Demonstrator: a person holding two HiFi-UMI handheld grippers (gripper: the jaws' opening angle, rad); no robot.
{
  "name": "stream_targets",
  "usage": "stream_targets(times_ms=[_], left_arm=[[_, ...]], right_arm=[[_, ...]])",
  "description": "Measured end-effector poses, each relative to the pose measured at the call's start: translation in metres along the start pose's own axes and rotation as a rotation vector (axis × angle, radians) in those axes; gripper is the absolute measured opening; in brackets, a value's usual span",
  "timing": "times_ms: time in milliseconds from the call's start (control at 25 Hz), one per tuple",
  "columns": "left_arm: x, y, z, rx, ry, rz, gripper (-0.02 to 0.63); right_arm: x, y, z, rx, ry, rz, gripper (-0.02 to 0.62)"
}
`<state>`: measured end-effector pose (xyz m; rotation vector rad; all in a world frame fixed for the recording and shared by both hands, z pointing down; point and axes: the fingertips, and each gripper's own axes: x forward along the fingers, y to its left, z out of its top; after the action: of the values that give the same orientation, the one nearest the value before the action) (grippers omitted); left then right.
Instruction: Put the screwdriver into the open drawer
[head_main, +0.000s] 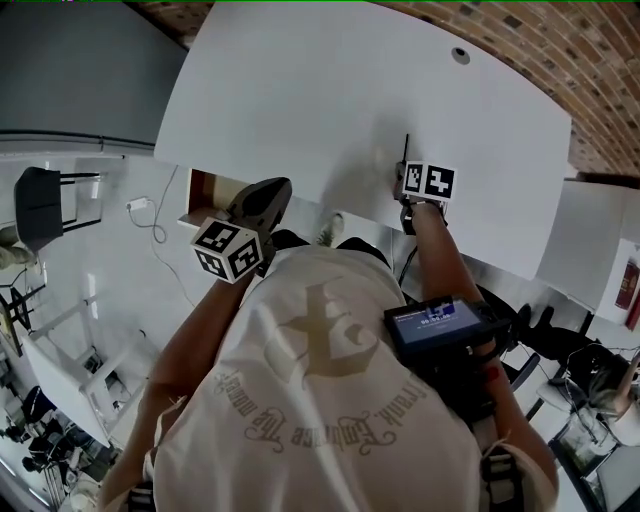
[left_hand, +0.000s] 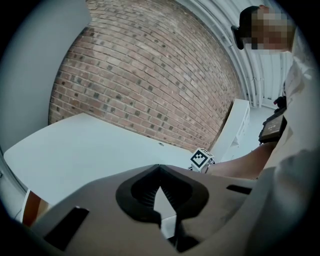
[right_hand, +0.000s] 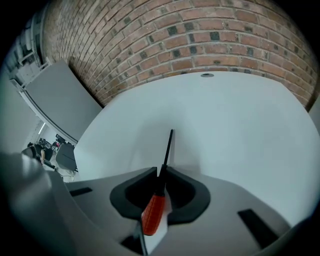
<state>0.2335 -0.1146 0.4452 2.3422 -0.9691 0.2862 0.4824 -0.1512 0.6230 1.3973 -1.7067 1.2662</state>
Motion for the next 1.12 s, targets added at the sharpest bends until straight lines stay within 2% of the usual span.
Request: stream_targets(times_ms=[280,640,840,1120], left_arm=[[-0.01,0.011,0.004,-0.011,-0.013,0.028,0.018],[-0.012,0.001,0.001,0.009,-0.003,0.003,0.018],[-0.013,0.001,-0.003,0.006,0.005,0.003,0.018],[-0.018,0.007,-0.01,-0.003,0.016,0.017,0.018]], right_arm=[[0.001,0.012,0.0,-0.107,0.007,0.005,0.068],[-0.015,0.041,-0.004,-0.126,-0.079,0.112,0.067],[-0.016,0.053,-0.009,-0.117,-0.096,0.163,0.067],[-0.013,0.083,-0.006,-0.156,-0.1,0.217,0.067]])
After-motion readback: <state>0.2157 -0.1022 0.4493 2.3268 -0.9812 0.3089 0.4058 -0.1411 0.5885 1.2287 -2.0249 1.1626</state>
